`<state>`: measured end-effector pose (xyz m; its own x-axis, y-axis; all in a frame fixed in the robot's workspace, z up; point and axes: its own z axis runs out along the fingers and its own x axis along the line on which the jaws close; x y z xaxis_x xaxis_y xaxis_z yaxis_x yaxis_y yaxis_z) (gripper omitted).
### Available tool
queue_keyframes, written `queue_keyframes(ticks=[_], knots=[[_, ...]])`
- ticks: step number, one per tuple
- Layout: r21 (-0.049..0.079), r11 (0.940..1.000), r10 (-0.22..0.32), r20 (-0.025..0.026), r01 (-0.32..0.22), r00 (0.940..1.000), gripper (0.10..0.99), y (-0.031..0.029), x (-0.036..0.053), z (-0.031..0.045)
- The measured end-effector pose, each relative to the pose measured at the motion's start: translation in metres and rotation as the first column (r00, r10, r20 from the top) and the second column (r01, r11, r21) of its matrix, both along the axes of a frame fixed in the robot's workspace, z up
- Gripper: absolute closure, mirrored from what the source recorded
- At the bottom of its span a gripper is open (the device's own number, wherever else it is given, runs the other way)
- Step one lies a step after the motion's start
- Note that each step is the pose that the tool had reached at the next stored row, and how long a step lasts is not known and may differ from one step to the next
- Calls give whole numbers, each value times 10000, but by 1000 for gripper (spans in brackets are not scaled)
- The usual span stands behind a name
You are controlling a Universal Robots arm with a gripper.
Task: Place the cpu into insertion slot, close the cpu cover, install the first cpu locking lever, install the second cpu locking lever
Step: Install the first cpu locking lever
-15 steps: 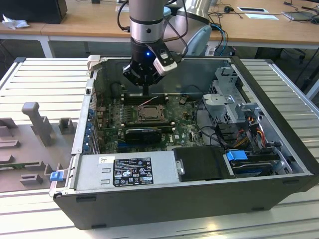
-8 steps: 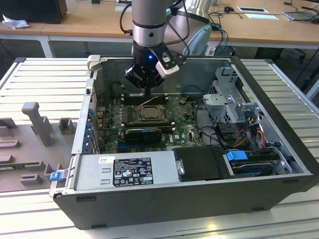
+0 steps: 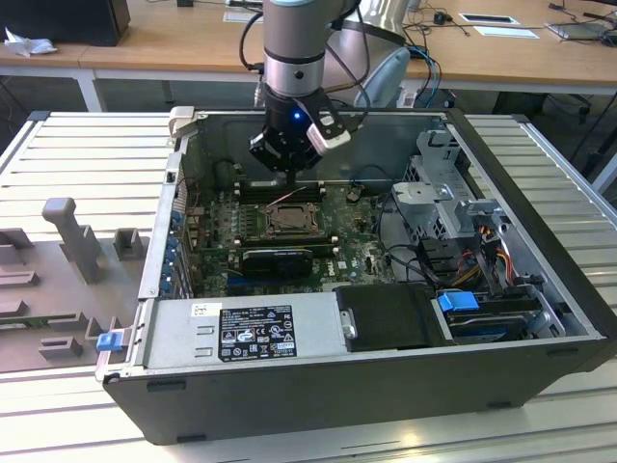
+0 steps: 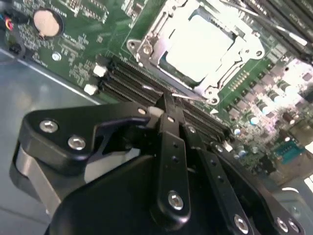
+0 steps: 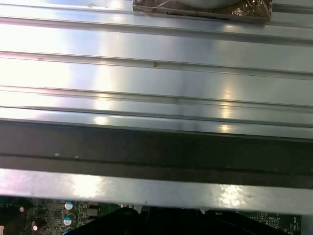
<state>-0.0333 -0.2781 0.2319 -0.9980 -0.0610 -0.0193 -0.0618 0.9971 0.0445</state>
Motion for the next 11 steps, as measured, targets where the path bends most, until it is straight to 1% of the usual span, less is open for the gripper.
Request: queue_keyframes(ticks=[3,7,11], knots=[[0,10000,-52,0,52,10000,984,0,20,-49],[-1,10000,-74,0,74,10000,984,0,70,-111],[-1,9999,-119,0,119,9999,984,0,101,-140]])
